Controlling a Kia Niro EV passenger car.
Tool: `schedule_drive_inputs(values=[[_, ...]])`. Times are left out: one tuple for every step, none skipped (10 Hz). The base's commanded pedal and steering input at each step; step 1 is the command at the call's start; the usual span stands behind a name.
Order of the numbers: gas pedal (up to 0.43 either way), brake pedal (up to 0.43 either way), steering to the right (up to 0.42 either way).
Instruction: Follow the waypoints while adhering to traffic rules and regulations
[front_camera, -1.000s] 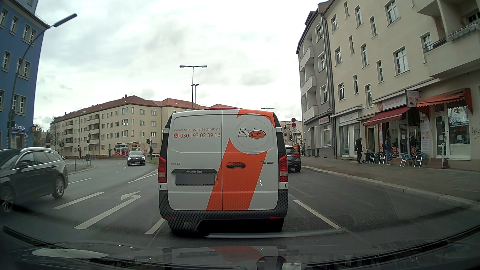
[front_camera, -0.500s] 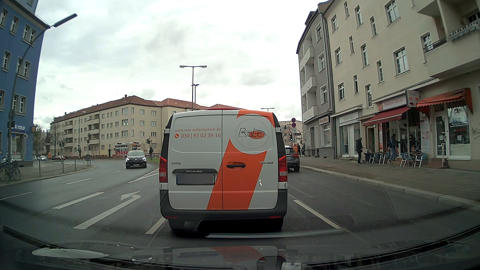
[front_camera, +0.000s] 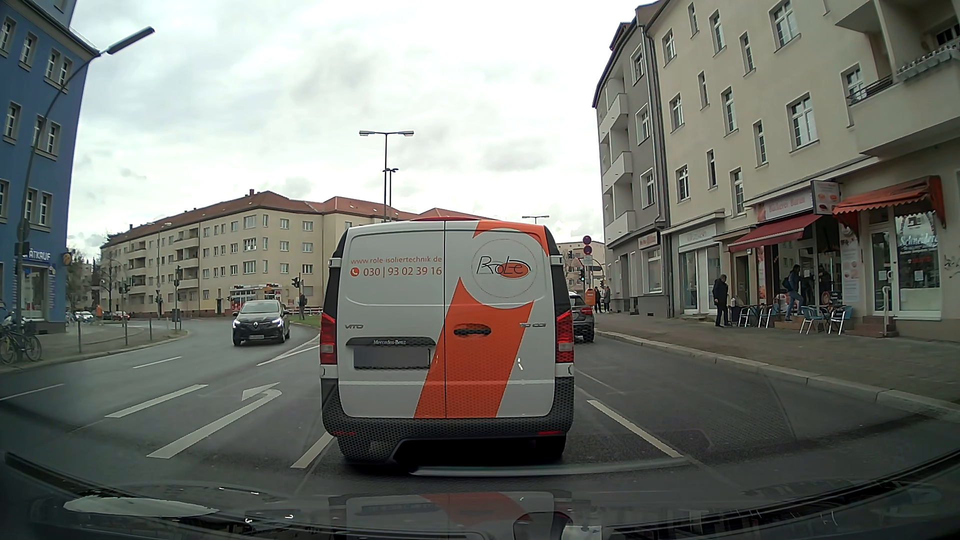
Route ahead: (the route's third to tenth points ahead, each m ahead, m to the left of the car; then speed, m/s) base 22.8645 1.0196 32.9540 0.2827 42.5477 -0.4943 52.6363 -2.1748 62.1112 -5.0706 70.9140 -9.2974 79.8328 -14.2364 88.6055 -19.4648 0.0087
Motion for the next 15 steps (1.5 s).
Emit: schedule_drive_inputs(values=[[0.000, 0.384, -0.026], [0.000, 0.390, -0.026], [0.000, 0.384, -0.026], [0.000, 0.384, -0.026], [0.000, 0.390, -0.026], [0.000, 0.384, -0.026], [0.000, 0.384, -0.026], [0.000, 0.384, -0.026], [0.000, 0.384, -0.026], [0.000, 0.384, -0.026], [0.000, 0.384, -0.026], [0.000, 0.384, -0.026], [0.000, 0.384, -0.026], [0.000, 0.384, -0.026], [0.000, 0.384, -0.026]])
